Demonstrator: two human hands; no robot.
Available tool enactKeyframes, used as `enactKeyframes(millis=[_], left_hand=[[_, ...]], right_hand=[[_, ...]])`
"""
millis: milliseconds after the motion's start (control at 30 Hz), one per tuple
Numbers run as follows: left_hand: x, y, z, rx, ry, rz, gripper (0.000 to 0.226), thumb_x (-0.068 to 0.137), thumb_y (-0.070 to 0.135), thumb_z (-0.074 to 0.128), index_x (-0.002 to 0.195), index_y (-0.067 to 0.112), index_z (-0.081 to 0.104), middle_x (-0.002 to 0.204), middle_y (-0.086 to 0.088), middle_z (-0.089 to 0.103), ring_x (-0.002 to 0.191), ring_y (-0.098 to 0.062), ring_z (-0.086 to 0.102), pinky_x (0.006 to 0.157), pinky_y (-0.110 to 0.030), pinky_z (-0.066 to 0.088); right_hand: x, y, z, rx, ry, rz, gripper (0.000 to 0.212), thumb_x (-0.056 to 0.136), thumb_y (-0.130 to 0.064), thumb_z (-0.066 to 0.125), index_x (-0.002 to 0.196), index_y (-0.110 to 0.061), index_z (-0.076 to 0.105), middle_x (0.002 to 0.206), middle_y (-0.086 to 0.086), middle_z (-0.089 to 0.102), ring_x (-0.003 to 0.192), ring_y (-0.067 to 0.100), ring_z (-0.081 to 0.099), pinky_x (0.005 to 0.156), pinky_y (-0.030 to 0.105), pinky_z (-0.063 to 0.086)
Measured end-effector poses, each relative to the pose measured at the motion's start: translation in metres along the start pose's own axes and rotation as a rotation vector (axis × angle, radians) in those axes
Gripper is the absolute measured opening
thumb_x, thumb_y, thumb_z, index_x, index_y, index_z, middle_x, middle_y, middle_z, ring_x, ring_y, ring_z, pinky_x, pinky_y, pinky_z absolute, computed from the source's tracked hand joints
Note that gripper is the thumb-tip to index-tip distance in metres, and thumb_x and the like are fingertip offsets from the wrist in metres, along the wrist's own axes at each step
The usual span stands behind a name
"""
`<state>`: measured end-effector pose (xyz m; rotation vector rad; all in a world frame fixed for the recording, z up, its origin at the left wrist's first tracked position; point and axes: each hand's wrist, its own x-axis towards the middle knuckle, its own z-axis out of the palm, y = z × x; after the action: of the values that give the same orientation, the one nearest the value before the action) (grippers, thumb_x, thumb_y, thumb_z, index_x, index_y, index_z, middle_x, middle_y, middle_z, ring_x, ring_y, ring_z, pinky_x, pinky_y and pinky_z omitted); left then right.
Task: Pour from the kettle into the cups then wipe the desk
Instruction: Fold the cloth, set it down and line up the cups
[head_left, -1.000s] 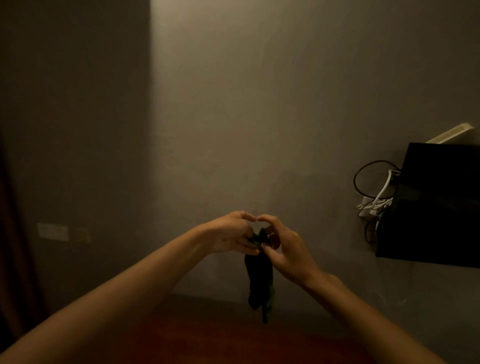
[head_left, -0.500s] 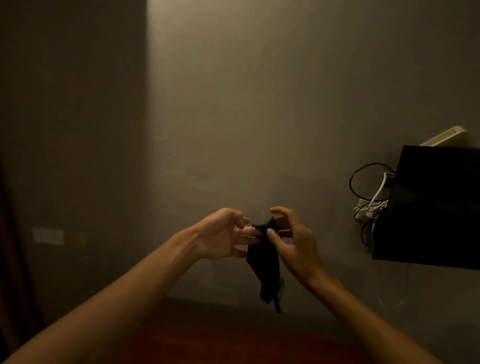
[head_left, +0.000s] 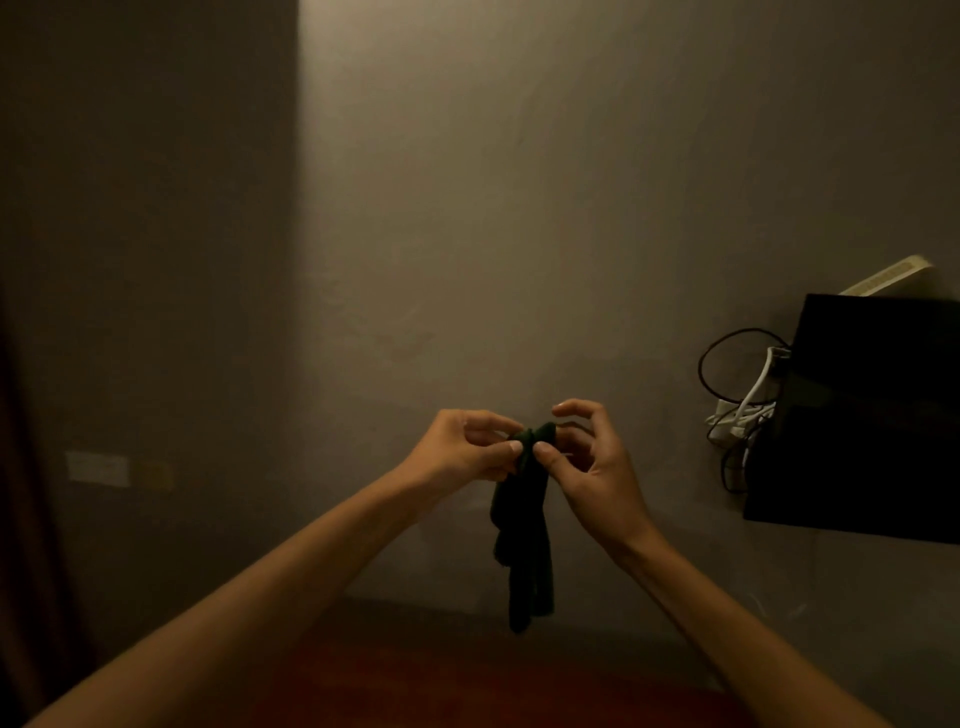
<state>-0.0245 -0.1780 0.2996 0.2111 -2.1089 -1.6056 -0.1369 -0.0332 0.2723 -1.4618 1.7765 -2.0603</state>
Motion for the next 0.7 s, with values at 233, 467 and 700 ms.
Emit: enactKeyframes(millis=[233, 467, 700], left_hand=[[0.002, -0.002, -0.003, 0.182, 0.018, 0.226, 0.011, 0.088, 0.01, 0.075, 0.09, 0.009, 0.064, 0.089, -0.007, 0.06, 0.081, -0.013, 0.06, 0.075, -0.025, 0.05], [0.0, 0.001, 0.003, -0.013, -0.01, 0.273, 0.016, 0.084, 0.003, 0.075, 0.092, 0.005, 0.062, 0.088, -0.016, 0.068, 0.083, -0.024, 0.066, 0.074, -0.029, 0.054], [0.002, 0.0, 0.0, 0.048, -0.085, 0.217, 0.02, 0.082, 0.01, 0.08, 0.099, 0.009, 0.07, 0.097, -0.022, 0.072, 0.087, -0.023, 0.068, 0.08, -0.036, 0.053]], right_hand=[[-0.005, -0.006, -0.004, 0.348, -0.014, 0.198, 0.03, 0.092, -0.002, 0.063, 0.116, -0.013, 0.048, 0.104, 0.014, 0.074, 0.099, 0.03, 0.071, 0.085, 0.038, 0.058], [-0.008, -0.006, -0.001, 0.235, 0.09, 0.241, 0.016, 0.084, -0.007, 0.075, 0.097, -0.01, 0.066, 0.096, 0.012, 0.075, 0.092, 0.026, 0.072, 0.077, 0.032, 0.058], [-0.018, -0.013, -0.002, 0.391, 0.008, 0.277, 0.024, 0.088, -0.012, 0.068, 0.11, -0.005, 0.068, 0.108, 0.014, 0.073, 0.104, 0.028, 0.07, 0.088, 0.037, 0.055]])
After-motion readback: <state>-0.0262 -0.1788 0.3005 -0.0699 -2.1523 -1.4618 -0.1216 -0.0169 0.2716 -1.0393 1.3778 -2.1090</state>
